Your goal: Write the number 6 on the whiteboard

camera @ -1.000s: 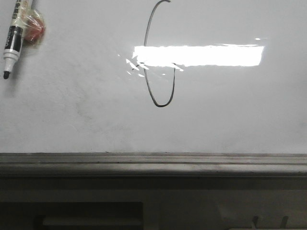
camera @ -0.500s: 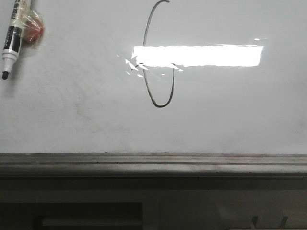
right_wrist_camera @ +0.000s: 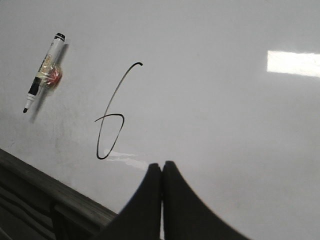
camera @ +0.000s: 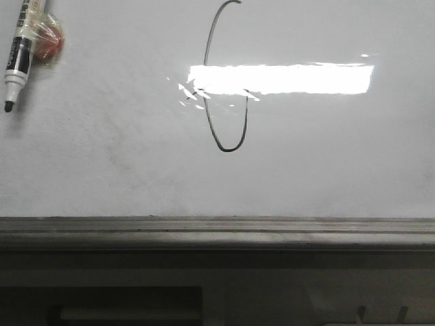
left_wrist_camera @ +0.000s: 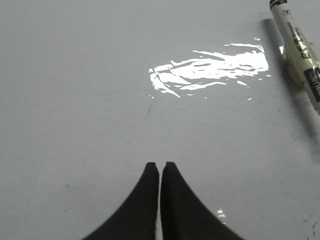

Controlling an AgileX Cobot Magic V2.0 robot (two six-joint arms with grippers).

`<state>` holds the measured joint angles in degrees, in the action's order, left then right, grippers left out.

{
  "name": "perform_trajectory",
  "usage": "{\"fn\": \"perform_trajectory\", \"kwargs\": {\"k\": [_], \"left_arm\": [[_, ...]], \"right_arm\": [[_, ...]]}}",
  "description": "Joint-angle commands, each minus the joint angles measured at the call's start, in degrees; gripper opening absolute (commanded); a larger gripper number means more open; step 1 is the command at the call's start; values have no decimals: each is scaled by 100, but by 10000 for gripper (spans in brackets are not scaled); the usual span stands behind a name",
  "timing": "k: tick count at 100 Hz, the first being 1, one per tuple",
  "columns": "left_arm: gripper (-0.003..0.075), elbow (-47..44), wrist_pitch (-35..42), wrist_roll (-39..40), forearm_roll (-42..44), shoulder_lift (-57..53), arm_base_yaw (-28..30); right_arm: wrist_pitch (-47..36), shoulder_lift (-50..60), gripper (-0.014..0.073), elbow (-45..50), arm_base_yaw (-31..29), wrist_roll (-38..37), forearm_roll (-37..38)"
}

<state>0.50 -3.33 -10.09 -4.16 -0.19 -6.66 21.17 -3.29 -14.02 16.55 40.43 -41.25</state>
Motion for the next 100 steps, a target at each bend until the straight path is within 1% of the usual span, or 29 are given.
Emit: {"fn": "perform_trajectory", "kwargs": {"k": [1,60,72,77,84,85,86,88,90,96,100], "left_arm": [[-20,-283,417,73,-48,-182,-35],[-20,-283,417,73,-48,-182,-35],[-20,-283,417,73,-48,-182,-35],[-20,-283,417,73,-48,-182,-35],[-20,-283,417,73,-48,-182,-35],[-20,-283,417,73,-48,-182,-35],[-20,-283,417,73,-48,-182,-35],[-20,-283,417,73,-48,-182,-35],[-20,-283,417,73,-48,-182,-35],[-20,-283,417,73,-48,-182,-35],[-20,-283,417,73,-48,-182,-35]], "right_arm": [[-386,-58,-67,-155,-41,31,-104],[-386,-58,-67,-155,-41,31,-104],[-689,-58,-67,-141,-41,31,-51],[-868,-58,-67,-108,-41,31,116],[-1280,-58,-67,-28,-53,-164,674],[-1374,-58,-67,-7,-63,-364,939],[-1418,-58,-67,6,-65,-364,939],[-1578,-58,-67,52,-93,-693,1368],[-1686,-58,-67,82,-108,-878,1596],[-2045,-58,-67,230,-212,-1631,2583],[-2229,-58,-67,349,-333,-1925,2995]]}}
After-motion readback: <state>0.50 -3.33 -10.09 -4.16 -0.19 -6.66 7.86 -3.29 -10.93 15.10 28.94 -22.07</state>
